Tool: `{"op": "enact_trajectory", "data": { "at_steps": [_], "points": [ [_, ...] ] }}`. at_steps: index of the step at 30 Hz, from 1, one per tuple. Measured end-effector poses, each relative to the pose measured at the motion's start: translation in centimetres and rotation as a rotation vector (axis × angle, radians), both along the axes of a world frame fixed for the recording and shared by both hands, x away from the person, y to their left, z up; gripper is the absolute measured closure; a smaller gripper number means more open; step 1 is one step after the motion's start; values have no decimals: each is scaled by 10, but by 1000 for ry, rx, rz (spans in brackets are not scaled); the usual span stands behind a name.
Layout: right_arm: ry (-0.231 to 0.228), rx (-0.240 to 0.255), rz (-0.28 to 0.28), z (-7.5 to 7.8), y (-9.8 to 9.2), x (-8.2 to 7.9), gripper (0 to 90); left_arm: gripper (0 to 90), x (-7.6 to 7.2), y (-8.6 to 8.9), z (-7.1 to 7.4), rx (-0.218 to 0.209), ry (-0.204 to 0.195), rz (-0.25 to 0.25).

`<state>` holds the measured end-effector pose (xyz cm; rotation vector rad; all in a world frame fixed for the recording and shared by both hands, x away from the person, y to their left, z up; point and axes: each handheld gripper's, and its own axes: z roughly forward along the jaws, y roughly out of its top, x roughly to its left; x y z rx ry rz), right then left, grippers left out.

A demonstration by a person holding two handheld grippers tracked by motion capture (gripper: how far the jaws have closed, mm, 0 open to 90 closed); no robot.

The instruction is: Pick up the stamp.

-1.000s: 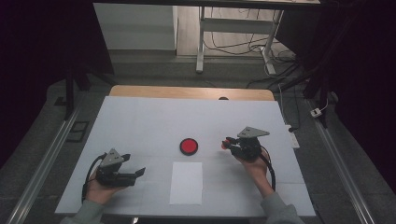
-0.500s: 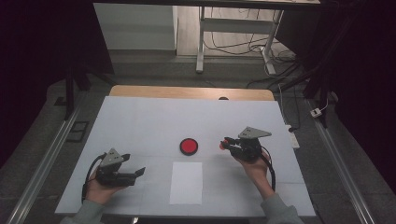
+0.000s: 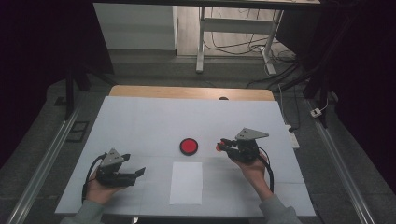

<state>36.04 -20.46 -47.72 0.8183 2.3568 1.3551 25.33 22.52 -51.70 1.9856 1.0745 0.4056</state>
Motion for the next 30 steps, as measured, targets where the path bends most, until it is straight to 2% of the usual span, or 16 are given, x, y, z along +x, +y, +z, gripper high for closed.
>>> {"op": "enact_trajectory", "data": {
  "at_steps": [17, 30],
  "points": [
    [7, 0, 36, -1, 11, -7, 730, 178, 0, 0, 0, 2, -2, -1],
    [33, 61, 80, -1, 22, -12, 730, 178, -1, 1, 0, -14, -5, 2]
  ]
}}
